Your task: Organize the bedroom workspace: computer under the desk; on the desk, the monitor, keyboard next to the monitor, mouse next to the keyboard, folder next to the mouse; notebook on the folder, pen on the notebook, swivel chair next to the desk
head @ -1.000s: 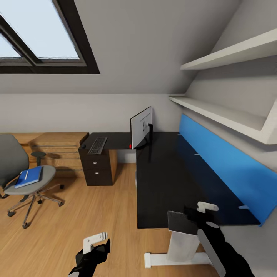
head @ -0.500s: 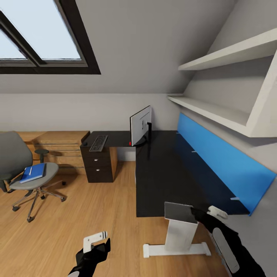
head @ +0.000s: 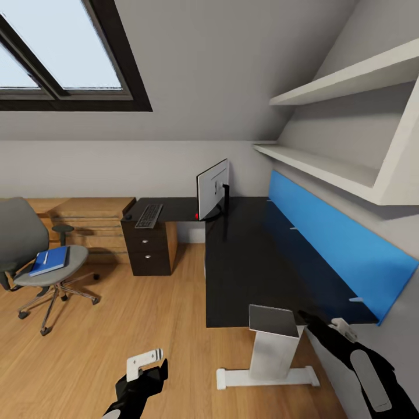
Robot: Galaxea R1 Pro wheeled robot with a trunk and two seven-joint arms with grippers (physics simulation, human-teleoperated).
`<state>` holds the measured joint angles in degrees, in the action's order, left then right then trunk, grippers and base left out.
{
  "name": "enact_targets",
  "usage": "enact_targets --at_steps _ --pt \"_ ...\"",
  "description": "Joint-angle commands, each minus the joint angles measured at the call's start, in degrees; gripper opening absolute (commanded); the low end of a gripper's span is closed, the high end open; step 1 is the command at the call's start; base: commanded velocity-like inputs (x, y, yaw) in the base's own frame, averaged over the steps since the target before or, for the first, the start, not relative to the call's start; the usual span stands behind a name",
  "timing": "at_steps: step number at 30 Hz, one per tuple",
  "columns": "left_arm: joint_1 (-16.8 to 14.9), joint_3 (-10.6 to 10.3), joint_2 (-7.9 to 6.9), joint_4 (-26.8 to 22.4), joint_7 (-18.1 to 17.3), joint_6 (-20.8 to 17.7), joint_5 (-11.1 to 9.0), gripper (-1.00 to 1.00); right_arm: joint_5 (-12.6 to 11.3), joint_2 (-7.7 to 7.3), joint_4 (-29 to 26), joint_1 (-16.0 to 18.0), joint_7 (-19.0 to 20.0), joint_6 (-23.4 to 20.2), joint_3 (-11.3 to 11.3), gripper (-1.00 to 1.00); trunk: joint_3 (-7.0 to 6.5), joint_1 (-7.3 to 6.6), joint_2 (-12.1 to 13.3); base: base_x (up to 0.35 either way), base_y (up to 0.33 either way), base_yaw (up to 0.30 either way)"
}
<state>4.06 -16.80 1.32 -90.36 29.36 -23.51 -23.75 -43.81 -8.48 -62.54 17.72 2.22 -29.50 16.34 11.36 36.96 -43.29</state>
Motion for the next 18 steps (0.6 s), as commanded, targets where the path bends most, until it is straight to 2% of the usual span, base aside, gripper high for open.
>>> enact_targets --at_steps 1,5,9,16,18 --pt "-0.02 -0.07 0.00 -0.10 0.43 -0.12 -0.50 1.00 -0.66 -0.05 0.19 0.04 1.11 -1.05 0.58 1.00 0.26 0.24 -0.48 0.000 0.000 0.000" --pt "-0.02 -0.13 0.00 -0.09 0.43 -0.13 -0.50 1.00 -2.12 -0.78 0.74 0.04 5.02 -3.64 1.66 1.00 0.98 1.12 -2.09 0.000 0.000 0.000" --pt "-0.02 -0.15 0.00 -0.08 0.43 -0.13 -0.50 1.00 -2.81 -2.19 2.02 0.04 9.79 -5.27 2.24 1.00 1.70 2.00 -3.69 0.000 0.000 0.000" --pt "-0.02 -0.16 0.00 -0.08 0.43 -0.13 -0.48 1.00 -3.15 -4.67 4.94 0.04 16.44 -6.74 2.55 1.00 2.95 3.54 -6.50 0.000 0.000 0.000" --pt "-0.02 -0.16 0.00 -0.08 0.43 -0.13 -0.47 1.00 -3.17 -4.97 5.33 0.04 17.44 -6.92 2.58 1.00 3.31 3.98 -7.30 0.000 0.000 0.000"
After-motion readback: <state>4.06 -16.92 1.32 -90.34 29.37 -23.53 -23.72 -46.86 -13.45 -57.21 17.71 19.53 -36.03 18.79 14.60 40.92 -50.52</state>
